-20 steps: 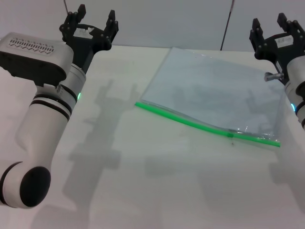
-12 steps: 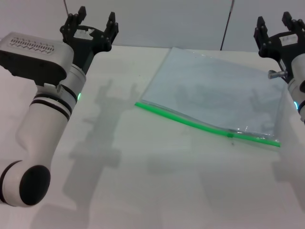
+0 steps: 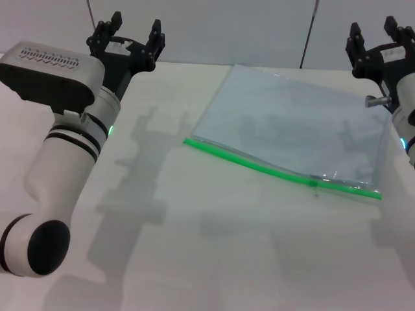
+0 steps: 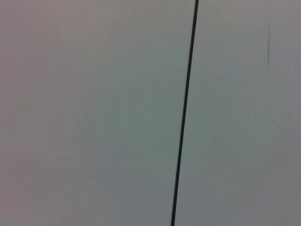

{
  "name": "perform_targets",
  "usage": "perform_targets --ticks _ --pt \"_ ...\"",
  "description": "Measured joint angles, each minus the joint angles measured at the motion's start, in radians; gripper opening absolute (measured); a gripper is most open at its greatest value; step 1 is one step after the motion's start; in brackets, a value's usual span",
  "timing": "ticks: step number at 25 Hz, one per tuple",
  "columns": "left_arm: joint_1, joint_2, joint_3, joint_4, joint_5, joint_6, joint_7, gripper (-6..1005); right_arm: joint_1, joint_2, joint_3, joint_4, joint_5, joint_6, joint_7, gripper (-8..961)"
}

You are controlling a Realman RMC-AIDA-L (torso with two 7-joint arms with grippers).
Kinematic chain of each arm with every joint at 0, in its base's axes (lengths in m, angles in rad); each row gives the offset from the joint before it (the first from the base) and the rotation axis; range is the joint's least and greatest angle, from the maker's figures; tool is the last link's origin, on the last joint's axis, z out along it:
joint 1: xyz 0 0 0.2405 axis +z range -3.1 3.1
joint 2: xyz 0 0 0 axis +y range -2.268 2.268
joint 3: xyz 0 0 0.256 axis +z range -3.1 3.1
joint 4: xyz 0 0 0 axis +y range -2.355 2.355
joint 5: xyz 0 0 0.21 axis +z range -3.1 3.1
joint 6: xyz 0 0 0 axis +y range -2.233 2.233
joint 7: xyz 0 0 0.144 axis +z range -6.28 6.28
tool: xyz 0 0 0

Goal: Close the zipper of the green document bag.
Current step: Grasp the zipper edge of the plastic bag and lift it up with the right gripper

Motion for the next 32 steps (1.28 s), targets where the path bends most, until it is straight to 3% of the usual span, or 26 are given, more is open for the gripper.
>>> perform_targets --ticks 4,6,8,9,10,13,15,18,22,25,27,32 --pt "0.004 0.001 0.0 -0.001 0.0 -0.001 -0.001 718 -0.007 -0.003 0.013 -0.036 0.0 -0.062 0.003 570" --pt "0.006 0.002 0.001 -0.005 0.0 -0.002 -0.002 718 -0.027 -0.015 0.044 -0.089 -0.003 -0.127 0.009 570" --pt "0.01 0.004 0.003 -0.018 0.0 -0.004 -0.003 718 -0.064 -0.05 0.07 -0.181 -0.008 -0.223 0.013 570" --pt "0.016 0.005 0.005 -0.034 0.003 -0.005 -0.004 718 -0.103 -0.101 0.076 -0.285 -0.009 -0.31 0.013 570" --pt "0.016 0.005 0.005 -0.034 0.003 -0.005 -0.004 717 -0.103 -0.101 0.076 -0.285 -0.009 -0.31 0.013 570" --pt "0.026 0.009 0.006 -0.051 0.008 -0.01 -0.004 717 -0.15 -0.178 0.073 -0.42 -0.018 -0.426 0.008 570" --pt "0.028 0.012 0.006 -0.054 0.008 -0.021 -0.004 717 -0.175 -0.218 0.071 -0.489 -0.05 -0.503 0.004 570" --pt "0.03 0.015 0.002 -0.056 0.009 -0.041 -0.004 717 -0.208 -0.256 0.076 -0.576 -0.12 -0.626 0.004 571" --pt "0.031 0.015 -0.001 -0.053 0.008 -0.049 -0.001 716 -0.253 -0.283 0.09 -0.659 -0.194 -0.776 0.001 572" --pt "0.031 0.015 -0.003 -0.049 0.004 -0.056 0.001 716 -0.285 -0.291 0.108 -0.728 -0.242 -0.882 -0.026 575" --pt "0.03 0.015 -0.003 -0.048 0.001 -0.056 0.001 716 -0.299 -0.287 0.132 -0.758 -0.261 -0.95 -0.074 576" --pt "0.028 0.014 -0.004 -0.046 0.001 -0.058 0.003 716 -0.311 -0.252 0.198 -0.764 -0.259 -1.109 -0.206 580"
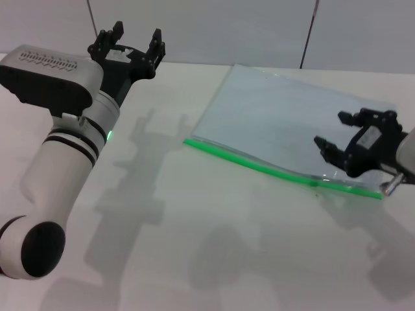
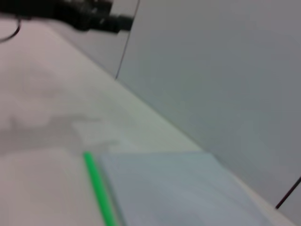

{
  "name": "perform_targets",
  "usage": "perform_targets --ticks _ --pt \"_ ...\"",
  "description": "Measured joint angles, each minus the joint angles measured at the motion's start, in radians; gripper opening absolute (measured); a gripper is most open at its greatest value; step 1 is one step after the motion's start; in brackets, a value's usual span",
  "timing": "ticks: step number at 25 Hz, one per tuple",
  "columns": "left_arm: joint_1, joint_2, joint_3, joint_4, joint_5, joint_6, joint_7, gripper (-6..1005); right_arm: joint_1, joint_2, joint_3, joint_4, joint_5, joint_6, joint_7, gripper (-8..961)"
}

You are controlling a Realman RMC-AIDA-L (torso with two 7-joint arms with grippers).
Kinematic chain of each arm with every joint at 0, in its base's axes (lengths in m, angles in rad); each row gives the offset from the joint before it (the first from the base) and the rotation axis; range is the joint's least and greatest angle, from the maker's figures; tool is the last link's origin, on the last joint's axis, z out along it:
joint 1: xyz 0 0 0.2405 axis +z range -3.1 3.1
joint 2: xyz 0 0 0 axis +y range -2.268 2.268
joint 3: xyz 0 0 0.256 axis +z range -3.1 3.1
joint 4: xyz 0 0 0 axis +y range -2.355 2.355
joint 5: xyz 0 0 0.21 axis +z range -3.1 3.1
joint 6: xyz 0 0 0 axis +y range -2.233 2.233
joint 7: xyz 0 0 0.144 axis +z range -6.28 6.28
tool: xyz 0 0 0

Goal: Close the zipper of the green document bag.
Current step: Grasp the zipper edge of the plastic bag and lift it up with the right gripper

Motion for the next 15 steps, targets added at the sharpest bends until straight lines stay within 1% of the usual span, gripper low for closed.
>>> perform_targets --ticks 2,3,4,5,6,8,10,12,13,14,15 --pt "0.001 0.0 0.0 0.001 0.0 -0.001 0.0 715 -0.009 0.016 0.021 -0.005 -0.002 -0.058 -0.06 581" --pt "0.001 0.001 0.0 0.001 0.0 -0.004 0.0 715 -0.021 0.04 0.056 -0.016 -0.002 -0.13 -0.127 582" --pt "0.001 0.001 0.0 0.002 0.0 -0.008 0.0 715 -0.021 0.04 0.056 -0.016 -0.002 -0.13 -0.127 582" --pt "0.002 0.002 -0.001 0.002 0.0 -0.012 0.0 715 -0.026 0.053 0.075 -0.02 -0.003 -0.165 -0.159 583" --pt "0.002 0.002 -0.002 0.004 0.0 -0.016 0.0 715 -0.031 0.071 0.103 -0.021 -0.007 -0.201 -0.19 584" --pt "0.003 0.003 -0.012 0.009 0.0 -0.021 0.001 714 -0.041 0.117 0.164 -0.02 -0.027 -0.27 -0.245 585" --pt "0.003 0.003 -0.021 0.011 0.0 -0.025 0.001 713 -0.053 0.171 0.221 -0.022 -0.078 -0.329 -0.288 587" --pt "0.007 0.003 -0.025 0.013 0.002 -0.026 0.002 713 -0.069 0.227 0.264 -0.025 -0.163 -0.364 -0.327 588" --pt "0.009 0.003 -0.025 0.013 0.002 -0.027 0.002 712 -0.076 0.248 0.273 -0.025 -0.206 -0.367 -0.343 589" --pt "0.01 0.003 -0.026 0.013 0.002 -0.027 0.002 711 -0.08 0.26 0.275 -0.024 -0.242 -0.365 -0.351 590" --pt "0.012 0.005 -0.027 0.012 0.001 -0.027 0.002 711 -0.082 0.264 0.272 -0.023 -0.268 -0.363 -0.355 590"
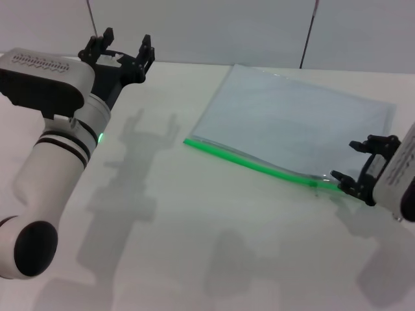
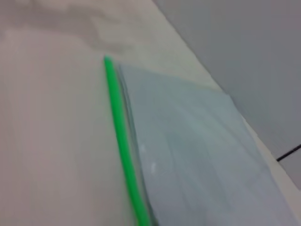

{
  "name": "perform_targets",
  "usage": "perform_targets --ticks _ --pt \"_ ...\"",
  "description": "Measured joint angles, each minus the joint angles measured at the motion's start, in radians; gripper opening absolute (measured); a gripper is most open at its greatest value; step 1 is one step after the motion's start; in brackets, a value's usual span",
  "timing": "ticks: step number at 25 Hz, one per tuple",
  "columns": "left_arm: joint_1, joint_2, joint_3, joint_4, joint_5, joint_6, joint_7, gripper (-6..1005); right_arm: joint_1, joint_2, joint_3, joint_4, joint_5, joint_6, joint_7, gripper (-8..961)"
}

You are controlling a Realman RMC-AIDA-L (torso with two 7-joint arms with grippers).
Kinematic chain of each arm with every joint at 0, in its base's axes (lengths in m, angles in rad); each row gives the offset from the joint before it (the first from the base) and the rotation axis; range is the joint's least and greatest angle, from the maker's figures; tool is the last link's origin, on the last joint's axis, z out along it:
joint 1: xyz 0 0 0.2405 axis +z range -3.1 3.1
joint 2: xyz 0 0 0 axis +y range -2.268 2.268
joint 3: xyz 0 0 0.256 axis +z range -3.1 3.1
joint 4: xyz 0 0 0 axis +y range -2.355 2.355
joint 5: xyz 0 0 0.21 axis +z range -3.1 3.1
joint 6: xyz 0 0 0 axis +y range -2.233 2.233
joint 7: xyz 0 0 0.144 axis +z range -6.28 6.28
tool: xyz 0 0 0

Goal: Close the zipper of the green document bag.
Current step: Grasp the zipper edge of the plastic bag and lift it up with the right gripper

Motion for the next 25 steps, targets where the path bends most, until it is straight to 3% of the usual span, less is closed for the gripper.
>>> perform_targets --ticks 14,25 --pt "0.027 0.017 -0.009 -0.001 -0.001 0.0 0.0 710 -0.02 -0.001 -0.045 -0.008 -0.238 -0.033 -0.002 593" --pt "0.039 0.019 -0.026 -0.001 -0.001 0.0 0.0 710 -0.017 0.0 -0.076 0.014 -0.324 -0.027 0.006 591"
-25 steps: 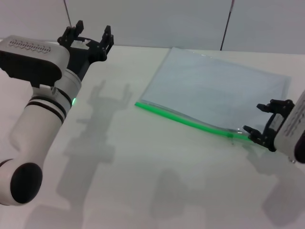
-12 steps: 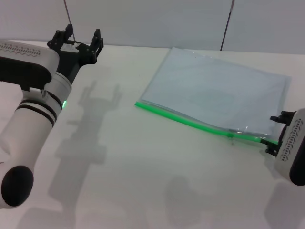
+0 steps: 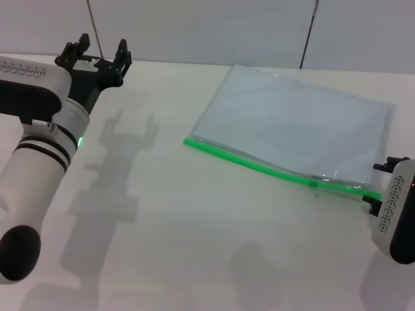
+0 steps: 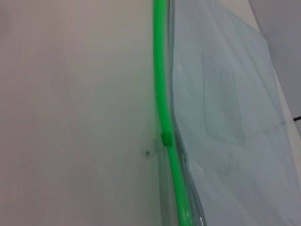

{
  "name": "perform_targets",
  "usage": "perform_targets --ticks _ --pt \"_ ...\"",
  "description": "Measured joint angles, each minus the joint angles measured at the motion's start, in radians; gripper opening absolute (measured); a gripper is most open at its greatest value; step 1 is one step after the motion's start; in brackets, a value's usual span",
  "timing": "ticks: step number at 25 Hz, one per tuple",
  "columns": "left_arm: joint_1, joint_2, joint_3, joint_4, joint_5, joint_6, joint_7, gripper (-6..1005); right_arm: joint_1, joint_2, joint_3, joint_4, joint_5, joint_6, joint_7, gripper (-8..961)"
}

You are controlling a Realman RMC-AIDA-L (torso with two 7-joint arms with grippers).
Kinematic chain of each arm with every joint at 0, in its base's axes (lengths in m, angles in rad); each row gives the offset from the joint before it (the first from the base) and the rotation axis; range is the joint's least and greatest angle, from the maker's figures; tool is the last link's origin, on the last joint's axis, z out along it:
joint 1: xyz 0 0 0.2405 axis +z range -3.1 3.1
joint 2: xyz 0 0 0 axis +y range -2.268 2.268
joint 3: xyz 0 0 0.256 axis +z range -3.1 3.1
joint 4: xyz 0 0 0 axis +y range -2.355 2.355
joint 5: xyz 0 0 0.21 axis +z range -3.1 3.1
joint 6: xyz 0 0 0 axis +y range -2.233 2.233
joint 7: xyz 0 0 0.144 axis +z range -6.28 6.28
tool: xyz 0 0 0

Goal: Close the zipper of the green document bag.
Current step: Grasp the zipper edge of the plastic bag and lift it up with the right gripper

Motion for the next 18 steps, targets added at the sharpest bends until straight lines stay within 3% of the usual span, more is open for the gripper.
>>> perform_targets --ticks 18 --pt "0.0 0.002 -0.003 0.001 0.0 0.0 -0.004 709 0.013 0.001 -0.032 0.037 -0.036 0.064 0.06 589"
